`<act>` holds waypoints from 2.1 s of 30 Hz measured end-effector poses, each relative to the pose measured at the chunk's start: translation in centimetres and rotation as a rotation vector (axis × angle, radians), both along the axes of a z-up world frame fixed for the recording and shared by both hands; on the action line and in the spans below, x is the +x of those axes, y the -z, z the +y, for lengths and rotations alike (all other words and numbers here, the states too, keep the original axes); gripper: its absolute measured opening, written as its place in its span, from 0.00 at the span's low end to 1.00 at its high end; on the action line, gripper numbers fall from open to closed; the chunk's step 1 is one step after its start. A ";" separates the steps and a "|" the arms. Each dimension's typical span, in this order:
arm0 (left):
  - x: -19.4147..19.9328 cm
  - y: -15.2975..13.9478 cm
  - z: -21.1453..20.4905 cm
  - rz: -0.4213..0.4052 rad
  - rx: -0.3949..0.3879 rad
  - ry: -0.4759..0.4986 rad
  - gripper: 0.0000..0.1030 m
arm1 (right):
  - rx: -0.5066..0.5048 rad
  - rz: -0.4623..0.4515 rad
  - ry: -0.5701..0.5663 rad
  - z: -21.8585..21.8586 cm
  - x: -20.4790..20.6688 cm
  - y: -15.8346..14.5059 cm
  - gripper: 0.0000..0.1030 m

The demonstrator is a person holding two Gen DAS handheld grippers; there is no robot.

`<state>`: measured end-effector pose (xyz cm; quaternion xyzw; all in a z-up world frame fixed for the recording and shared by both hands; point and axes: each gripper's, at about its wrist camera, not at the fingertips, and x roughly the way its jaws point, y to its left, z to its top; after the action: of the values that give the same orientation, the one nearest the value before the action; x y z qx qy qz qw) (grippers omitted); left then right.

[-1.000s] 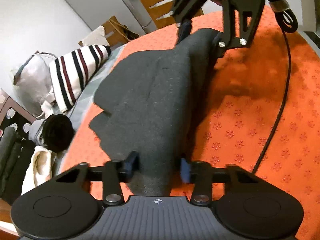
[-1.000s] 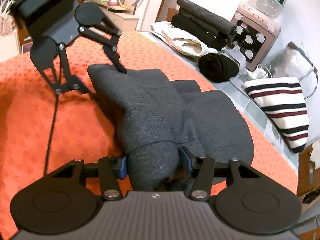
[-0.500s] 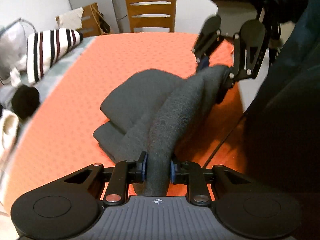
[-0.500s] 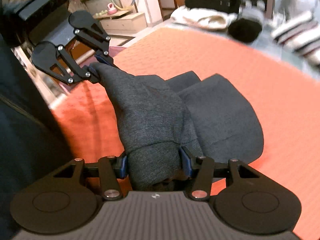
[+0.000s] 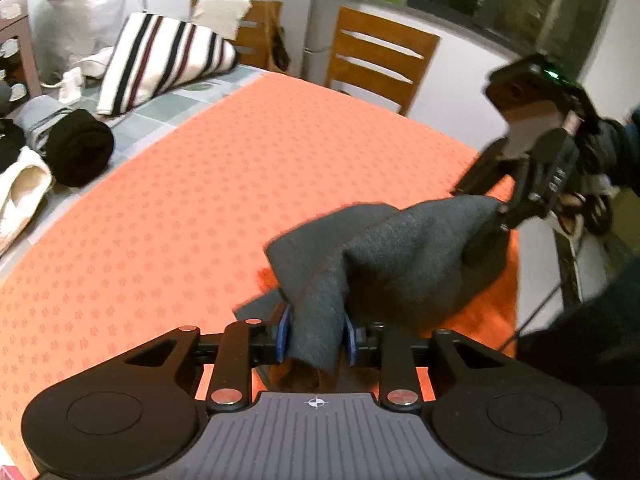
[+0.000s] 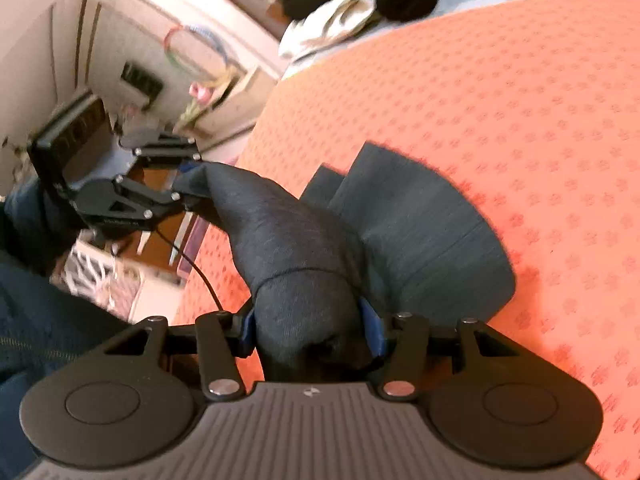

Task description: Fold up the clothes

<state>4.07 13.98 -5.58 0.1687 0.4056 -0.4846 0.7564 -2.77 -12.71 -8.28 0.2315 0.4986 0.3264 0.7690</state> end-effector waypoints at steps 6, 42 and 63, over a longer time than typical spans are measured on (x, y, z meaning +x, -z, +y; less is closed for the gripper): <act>2.4 1.3 -0.6 -0.021 -0.036 -0.124 0.41 | -0.039 -0.089 0.142 -1.7 0.3 -1.1 0.62; -2.1 2.7 -7.1 -0.142 -0.073 -0.239 0.44 | -0.510 -0.399 0.372 4.8 -2.1 -5.2 0.13; -2.5 1.7 0.4 -0.117 -0.232 -0.561 0.75 | -0.357 -0.305 0.580 1.7 -3.5 -2.5 0.78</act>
<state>1.56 14.42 -7.25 -0.0097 0.3341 -0.2893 0.8970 -6.27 -11.05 -5.80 0.1740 0.3412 0.0334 0.9231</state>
